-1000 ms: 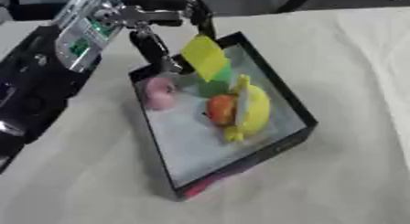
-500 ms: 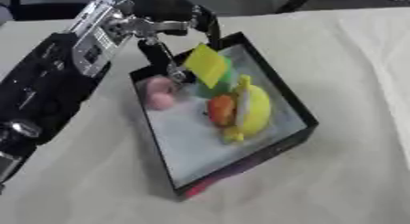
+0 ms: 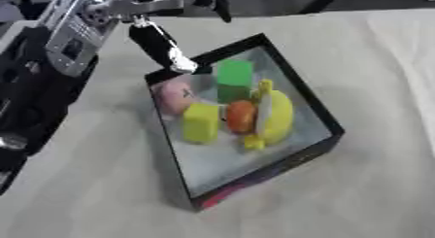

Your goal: Pick up objects on the table and place them in the box.

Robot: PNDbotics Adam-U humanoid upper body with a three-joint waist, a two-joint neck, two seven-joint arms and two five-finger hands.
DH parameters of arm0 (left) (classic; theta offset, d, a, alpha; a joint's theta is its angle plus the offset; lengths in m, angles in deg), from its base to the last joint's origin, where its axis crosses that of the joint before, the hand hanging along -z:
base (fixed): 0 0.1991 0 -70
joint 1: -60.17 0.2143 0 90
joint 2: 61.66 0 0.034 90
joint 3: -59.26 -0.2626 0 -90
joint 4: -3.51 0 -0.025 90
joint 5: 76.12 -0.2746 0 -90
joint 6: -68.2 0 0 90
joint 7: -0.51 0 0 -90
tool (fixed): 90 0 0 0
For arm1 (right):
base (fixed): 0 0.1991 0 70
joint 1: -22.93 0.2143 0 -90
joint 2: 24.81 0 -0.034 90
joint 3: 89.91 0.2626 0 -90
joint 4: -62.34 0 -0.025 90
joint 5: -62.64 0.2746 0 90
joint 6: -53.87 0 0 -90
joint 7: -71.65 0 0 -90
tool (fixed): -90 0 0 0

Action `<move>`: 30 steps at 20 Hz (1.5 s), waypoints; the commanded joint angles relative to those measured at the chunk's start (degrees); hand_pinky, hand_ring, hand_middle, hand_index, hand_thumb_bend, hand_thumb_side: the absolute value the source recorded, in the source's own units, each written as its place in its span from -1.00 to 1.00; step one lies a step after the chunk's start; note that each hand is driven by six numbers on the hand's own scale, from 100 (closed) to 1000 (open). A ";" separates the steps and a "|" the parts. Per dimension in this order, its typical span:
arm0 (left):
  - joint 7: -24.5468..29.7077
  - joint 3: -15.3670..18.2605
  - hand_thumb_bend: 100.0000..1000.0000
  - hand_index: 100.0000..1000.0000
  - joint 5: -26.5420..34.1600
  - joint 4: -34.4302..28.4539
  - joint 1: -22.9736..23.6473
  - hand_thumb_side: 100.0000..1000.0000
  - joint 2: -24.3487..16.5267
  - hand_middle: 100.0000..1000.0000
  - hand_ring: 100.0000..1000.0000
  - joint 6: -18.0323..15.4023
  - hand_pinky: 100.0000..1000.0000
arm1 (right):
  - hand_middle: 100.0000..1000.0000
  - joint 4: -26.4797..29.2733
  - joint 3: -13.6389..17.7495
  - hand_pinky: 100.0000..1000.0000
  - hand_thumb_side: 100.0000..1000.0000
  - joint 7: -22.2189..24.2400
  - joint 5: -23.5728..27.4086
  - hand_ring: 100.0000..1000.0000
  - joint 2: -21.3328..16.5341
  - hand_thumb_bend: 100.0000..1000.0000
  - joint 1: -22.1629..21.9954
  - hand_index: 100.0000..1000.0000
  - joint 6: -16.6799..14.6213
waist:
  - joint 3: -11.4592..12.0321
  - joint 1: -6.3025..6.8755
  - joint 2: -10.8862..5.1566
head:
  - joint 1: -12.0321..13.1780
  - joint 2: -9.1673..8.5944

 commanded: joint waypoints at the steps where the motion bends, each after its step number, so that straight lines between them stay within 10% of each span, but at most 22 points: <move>1: -2.95 5.64 -1.00 0.68 3.21 -2.94 2.50 0.31 1.25 0.51 0.53 2.68 0.53 | 0.30 0.76 1.66 0.79 -0.02 -1.16 -0.27 0.38 -1.19 -1.00 -0.51 0.56 -0.43 | 0.57 -1.37 -2.59 | -1.49 0.70; 15: -16.35 27.09 -0.87 0.79 16.61 -22.94 24.27 0.63 7.93 0.60 0.56 16.08 0.55 | 0.31 1.17 2.92 0.79 0.06 -3.49 -2.71 0.40 0.48 -1.00 -2.03 0.58 -2.74 | 1.95 -1.93 -1.87 | -2.87 -0.27; 22: -22.65 28.25 -0.72 0.75 22.90 -28.21 33.94 0.73 15.04 0.56 0.51 22.38 0.53 | 0.36 -0.87 2.22 0.81 -0.03 -1.97 -7.14 0.44 2.92 -1.00 -2.13 0.60 -5.71 | 2.23 -1.68 -1.80 | -2.70 -0.34; 30: -30.29 26.47 -0.72 0.77 30.54 -30.88 34.63 0.74 16.04 0.61 0.54 26.36 0.53 | 0.45 -2.56 2.44 0.82 0.01 1.36 -10.56 0.54 5.68 -1.00 -0.88 0.63 -7.06 | 3.06 -1.29 -0.42 | -2.84 -1.17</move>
